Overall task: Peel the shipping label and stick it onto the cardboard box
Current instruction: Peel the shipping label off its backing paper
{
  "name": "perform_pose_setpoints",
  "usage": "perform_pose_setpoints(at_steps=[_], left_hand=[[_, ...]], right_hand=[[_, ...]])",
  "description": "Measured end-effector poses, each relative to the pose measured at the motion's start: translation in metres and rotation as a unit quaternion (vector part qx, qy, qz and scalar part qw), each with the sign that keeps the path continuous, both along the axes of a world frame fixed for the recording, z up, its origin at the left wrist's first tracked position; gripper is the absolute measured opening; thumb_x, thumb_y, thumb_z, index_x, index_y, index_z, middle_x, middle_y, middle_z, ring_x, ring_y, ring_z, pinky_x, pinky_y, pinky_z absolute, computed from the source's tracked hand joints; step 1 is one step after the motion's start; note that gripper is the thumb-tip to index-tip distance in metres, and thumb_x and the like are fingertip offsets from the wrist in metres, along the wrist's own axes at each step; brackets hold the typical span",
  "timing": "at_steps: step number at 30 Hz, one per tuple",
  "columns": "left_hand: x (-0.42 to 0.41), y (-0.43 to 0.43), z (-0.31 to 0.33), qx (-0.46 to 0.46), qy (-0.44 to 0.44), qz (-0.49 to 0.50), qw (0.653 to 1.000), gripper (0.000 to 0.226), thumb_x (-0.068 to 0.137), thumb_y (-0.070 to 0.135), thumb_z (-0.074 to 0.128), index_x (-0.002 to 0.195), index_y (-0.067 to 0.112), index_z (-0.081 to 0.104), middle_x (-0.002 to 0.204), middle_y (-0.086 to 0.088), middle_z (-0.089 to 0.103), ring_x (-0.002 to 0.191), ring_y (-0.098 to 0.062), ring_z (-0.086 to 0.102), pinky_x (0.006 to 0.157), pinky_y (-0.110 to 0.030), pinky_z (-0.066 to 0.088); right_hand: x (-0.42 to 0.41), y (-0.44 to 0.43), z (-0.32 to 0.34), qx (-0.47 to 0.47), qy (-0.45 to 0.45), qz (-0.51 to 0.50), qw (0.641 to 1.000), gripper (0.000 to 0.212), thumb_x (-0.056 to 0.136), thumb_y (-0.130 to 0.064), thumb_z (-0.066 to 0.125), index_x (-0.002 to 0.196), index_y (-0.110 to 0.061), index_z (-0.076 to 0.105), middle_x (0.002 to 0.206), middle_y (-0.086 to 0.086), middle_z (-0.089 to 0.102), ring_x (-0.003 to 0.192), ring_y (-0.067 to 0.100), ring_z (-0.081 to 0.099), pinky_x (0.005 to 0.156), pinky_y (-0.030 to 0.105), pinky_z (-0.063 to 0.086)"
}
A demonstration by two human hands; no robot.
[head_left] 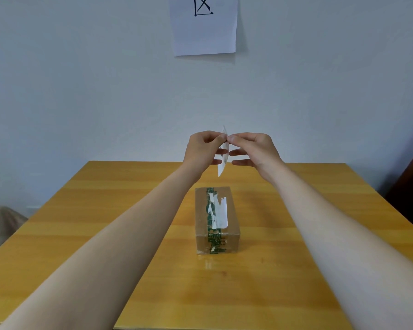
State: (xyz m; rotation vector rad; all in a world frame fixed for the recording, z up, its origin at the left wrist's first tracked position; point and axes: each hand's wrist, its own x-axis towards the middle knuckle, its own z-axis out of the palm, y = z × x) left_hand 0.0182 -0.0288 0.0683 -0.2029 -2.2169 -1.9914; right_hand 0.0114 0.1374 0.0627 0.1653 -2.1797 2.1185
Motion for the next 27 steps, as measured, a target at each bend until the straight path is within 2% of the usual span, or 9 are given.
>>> perform_pose_setpoints(at_steps=[6,18,23,27], left_hand=[[-0.0002,-0.0025,-0.0019,-0.005,-0.002,0.003,1.0,0.018,0.105,0.023,0.062,0.108,0.013,0.077,0.107,-0.002,0.079,0.091,-0.019,0.08,0.074,-0.037,0.067],[0.0005,-0.0047,-0.0017,0.002,-0.009,0.0,1.0,0.022,0.106,0.025,0.061,0.109,0.011,0.077,0.107,0.0,0.079,0.091,-0.02,0.079,0.077,-0.04,0.067],[0.0005,-0.003,-0.0029,0.004,-0.013,0.003,1.0,0.02,0.102,0.029,0.066,0.105,0.014,0.078,0.107,-0.001,0.079,0.099,-0.021,0.077,0.069,-0.029,0.064],[-0.0004,-0.0029,-0.0045,-0.006,-0.011,0.001,1.0,0.02,0.099,0.03,0.07,0.106,0.014,0.079,0.107,0.0,0.079,0.099,-0.017,0.076,0.07,-0.029,0.063]], right_hand=[[-0.0001,-0.0016,-0.0009,0.011,0.002,0.002,1.0,0.019,0.09,-0.03,0.084,0.103,-0.016,0.085,0.108,0.001,0.082,0.093,0.023,0.079,0.078,0.042,0.068],[-0.0019,-0.0038,-0.0037,0.006,-0.002,0.001,1.0,0.018,0.098,-0.026,0.073,0.107,-0.015,0.084,0.108,-0.001,0.082,0.09,0.024,0.079,0.079,0.044,0.067],[-0.0023,-0.0035,-0.0039,0.005,-0.01,-0.002,1.0,0.018,0.098,-0.026,0.073,0.107,-0.014,0.083,0.108,-0.001,0.082,0.092,0.025,0.078,0.076,0.045,0.068],[-0.0023,-0.0041,-0.005,0.011,-0.012,-0.008,1.0,0.018,0.098,-0.025,0.073,0.107,-0.013,0.083,0.109,0.002,0.081,0.092,0.024,0.079,0.073,0.042,0.068]])
